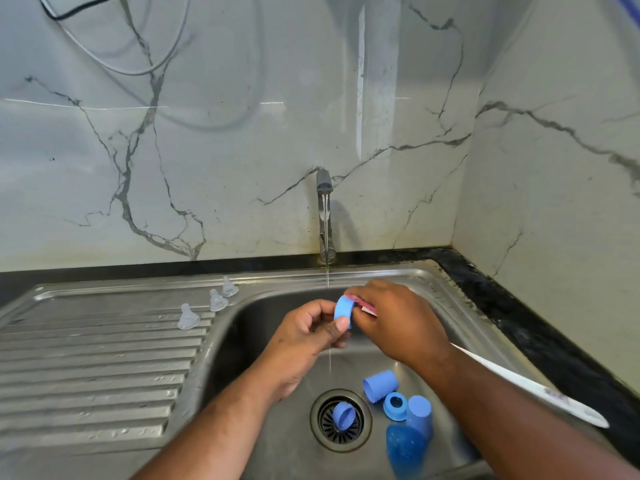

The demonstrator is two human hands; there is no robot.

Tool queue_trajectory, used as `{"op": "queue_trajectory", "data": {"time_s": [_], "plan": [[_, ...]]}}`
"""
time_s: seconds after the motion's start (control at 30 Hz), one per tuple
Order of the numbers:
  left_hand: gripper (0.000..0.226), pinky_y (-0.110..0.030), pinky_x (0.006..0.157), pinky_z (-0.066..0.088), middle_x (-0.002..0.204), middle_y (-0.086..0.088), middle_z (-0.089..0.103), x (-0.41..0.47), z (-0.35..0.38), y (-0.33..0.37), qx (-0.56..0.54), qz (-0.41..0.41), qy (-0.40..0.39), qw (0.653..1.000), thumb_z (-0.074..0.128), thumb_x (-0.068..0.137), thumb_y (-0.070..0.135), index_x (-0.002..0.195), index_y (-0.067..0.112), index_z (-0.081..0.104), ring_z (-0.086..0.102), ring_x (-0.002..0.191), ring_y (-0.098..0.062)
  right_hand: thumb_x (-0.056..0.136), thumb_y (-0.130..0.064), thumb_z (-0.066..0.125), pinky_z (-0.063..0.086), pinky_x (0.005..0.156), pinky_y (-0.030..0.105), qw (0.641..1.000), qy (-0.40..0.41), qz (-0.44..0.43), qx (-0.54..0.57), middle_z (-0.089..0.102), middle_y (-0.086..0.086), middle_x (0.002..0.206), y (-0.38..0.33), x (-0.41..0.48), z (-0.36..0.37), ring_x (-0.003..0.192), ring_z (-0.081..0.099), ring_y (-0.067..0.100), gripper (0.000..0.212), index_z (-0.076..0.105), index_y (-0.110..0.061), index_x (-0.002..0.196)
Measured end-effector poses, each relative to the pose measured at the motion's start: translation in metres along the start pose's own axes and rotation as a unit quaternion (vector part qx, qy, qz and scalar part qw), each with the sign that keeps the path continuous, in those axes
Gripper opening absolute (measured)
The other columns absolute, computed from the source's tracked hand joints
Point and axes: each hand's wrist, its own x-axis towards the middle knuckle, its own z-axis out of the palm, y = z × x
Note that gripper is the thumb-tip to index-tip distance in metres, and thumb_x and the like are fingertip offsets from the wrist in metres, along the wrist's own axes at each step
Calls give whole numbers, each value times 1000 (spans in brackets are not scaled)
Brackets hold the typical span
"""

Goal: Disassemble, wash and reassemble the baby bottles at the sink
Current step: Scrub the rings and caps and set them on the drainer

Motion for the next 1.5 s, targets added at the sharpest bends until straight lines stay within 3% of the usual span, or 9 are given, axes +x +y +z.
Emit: {"op": "queue_trajectory", "data": {"time_s": [0.17,0.27,0.43,0.73,0.93,1.03,1.17,1.4,1.5], "plan": [[27,-24,55,44,82,-5,66,0,2,1,30,-52,27,998,67,94,34,102,9,73,58,66,-11,84,-21,73,48,62,25,995,18,-92,-16,64,-12,110,0,-1,1,100,61,13,42,68,-37,122],[21,-21,52,39,76,-3,61,1,-2,0,27,-18,32,999,67,94,24,102,5,72,50,62,-9,85,-24,72,50,66,26,994,28,-108,-12,65,-10,110,-2,-1,2,100,61,13,40,69,-35,124],[10,-23,60,46,79,-4,66,1,-6,1,67,47,7,997,66,96,7,103,1,68,55,72,-12,92,-37,59,48,76,32,998,-24,11,48,66,-5,101,5,2,-1,94,61,17,25,68,-33,115],[27,-22,59,43,90,-4,70,0,1,2,-1,-25,18,1000,69,90,28,106,6,73,58,76,-11,83,-22,73,39,64,20,993,36,-109,-17,63,-13,112,-2,-2,0,98,60,10,44,66,-37,124],[10,-22,67,47,89,-1,71,1,-4,0,53,44,16,997,70,92,7,102,6,70,58,78,-8,92,-40,60,47,74,32,999,-13,16,40,63,-6,97,4,1,-5,91,59,15,24,68,-30,112],[17,-22,68,47,95,-4,73,0,0,1,50,29,5,998,71,92,10,108,4,71,59,83,-11,91,-33,63,47,72,29,999,12,-11,33,63,-9,107,3,0,-5,97,60,13,28,67,-34,119],[32,-24,65,44,98,-8,74,0,2,2,18,-26,18,999,69,92,31,110,5,73,62,82,-11,79,-18,75,27,59,11,994,35,-107,-13,63,-12,107,-1,-2,-3,93,61,10,44,69,-36,118],[19,-26,78,50,88,-4,71,0,-3,2,35,54,20,998,73,90,14,102,1,69,60,83,-13,90,-40,63,42,73,29,998,16,16,55,66,-9,105,2,2,-5,97,60,13,28,68,-36,117],[23,-27,83,49,92,-6,71,0,-2,2,39,51,4,998,77,88,18,103,3,70,59,87,-15,92,-39,62,41,71,29,999,19,0,27,64,-9,106,2,1,-5,97,59,12,28,68,-36,119]]}}
